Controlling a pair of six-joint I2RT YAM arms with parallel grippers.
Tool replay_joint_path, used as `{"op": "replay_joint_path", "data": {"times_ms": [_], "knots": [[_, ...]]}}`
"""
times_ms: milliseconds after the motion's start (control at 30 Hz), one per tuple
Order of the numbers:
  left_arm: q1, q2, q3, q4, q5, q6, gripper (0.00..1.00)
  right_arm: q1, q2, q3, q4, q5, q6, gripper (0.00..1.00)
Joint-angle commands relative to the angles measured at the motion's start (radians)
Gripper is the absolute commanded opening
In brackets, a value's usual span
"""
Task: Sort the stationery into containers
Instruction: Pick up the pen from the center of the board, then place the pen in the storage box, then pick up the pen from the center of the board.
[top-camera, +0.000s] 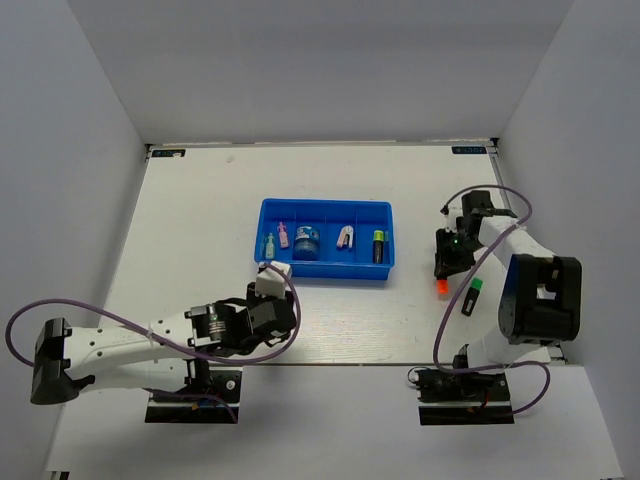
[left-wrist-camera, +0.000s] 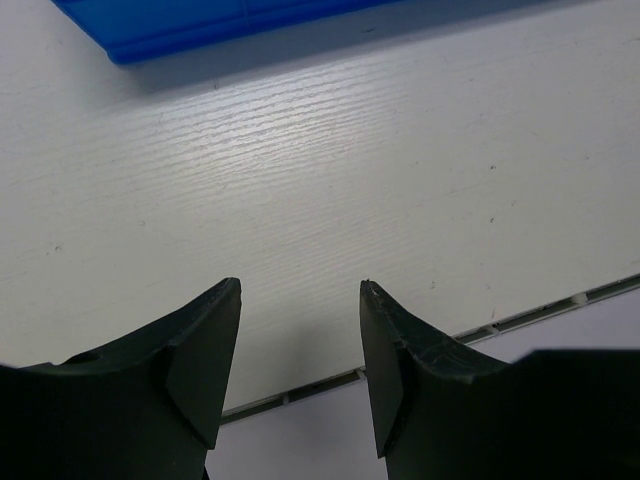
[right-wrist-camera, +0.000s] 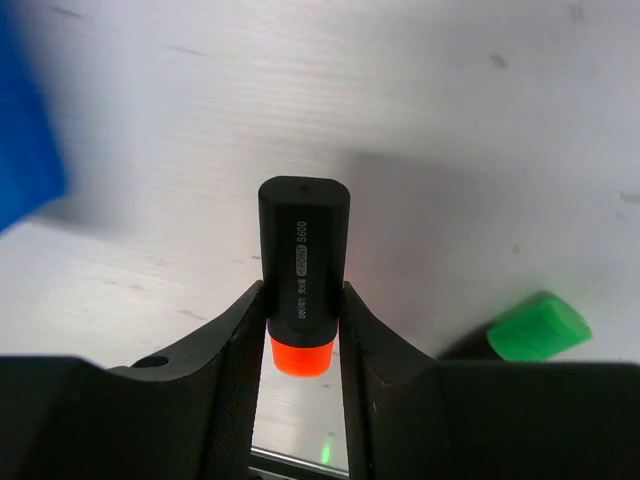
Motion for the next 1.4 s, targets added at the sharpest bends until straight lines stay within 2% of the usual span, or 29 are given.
{"op": "replay_joint_path", "data": {"times_ms": [0,200,367,433,667,733,767,800,900,1000,1100,1133,1200,1233,1267,1333,1367], "knots": [[-0.009,0.027,0.026,0.034,0.006,0.011,0.62,0.023,-0.074,0.081,0.024,-0.187,-0.036,0.08],[-0.022,0.092,0.075,0.033,0.012,0.016,0.62,0.115,-0.07,0.239,0.006,-0.311,0.002,0.08],[-0.032,0.11,0.101,0.017,-0.009,0.016,0.62,0.199,0.05,0.427,-0.01,-0.359,0.118,0.1],[-0.03,0.109,0.11,0.003,-0.026,0.013,0.62,0.25,0.122,0.504,-0.008,-0.347,0.151,0.1],[-0.029,0.034,0.097,-0.085,-0.081,-0.009,0.63,0.357,0.22,0.556,0.059,-0.215,0.209,0.17],[-0.029,0.006,0.092,-0.096,-0.096,0.005,0.63,0.385,0.246,0.575,0.047,-0.186,0.206,0.31],[-0.032,0.001,0.092,-0.108,-0.098,0.013,0.64,0.388,0.245,0.581,0.046,-0.178,0.206,0.41],[-0.029,-0.008,0.097,-0.118,-0.103,0.029,0.64,0.393,0.246,0.581,0.041,-0.164,0.203,0.57],[-0.032,-0.023,0.123,-0.182,-0.135,0.063,0.67,0.4,0.214,0.579,0.036,-0.16,0.192,0.74],[-0.003,-0.062,0.129,-0.205,-0.158,0.098,0.67,0.402,0.156,0.572,0.021,-0.138,0.175,0.74],[0.051,-0.115,0.112,-0.202,-0.097,0.141,0.62,0.391,0.075,0.56,-0.008,-0.036,0.155,0.63],[0.138,-0.127,0.104,-0.196,-0.072,0.166,0.57,0.391,0.058,0.549,-0.057,0.009,0.157,0.56],[0.231,-0.167,0.08,-0.175,0.022,0.207,0.55,0.37,-0.019,0.471,-0.083,0.194,0.171,0.5],[0.29,-0.184,0.068,-0.165,0.041,0.236,0.53,0.358,-0.037,0.442,-0.106,0.233,0.172,0.44],[0.315,-0.193,0.055,-0.155,0.075,0.246,0.53,0.321,-0.075,0.382,-0.114,0.35,0.192,0.36],[0.403,-0.223,0.038,-0.149,0.115,0.281,0.55,0.287,-0.117,0.314,-0.179,0.395,0.224,0.36],[0.436,-0.229,0.034,-0.155,0.132,0.289,0.59,0.244,-0.123,0.265,-0.206,0.405,0.25,0.34]]}}
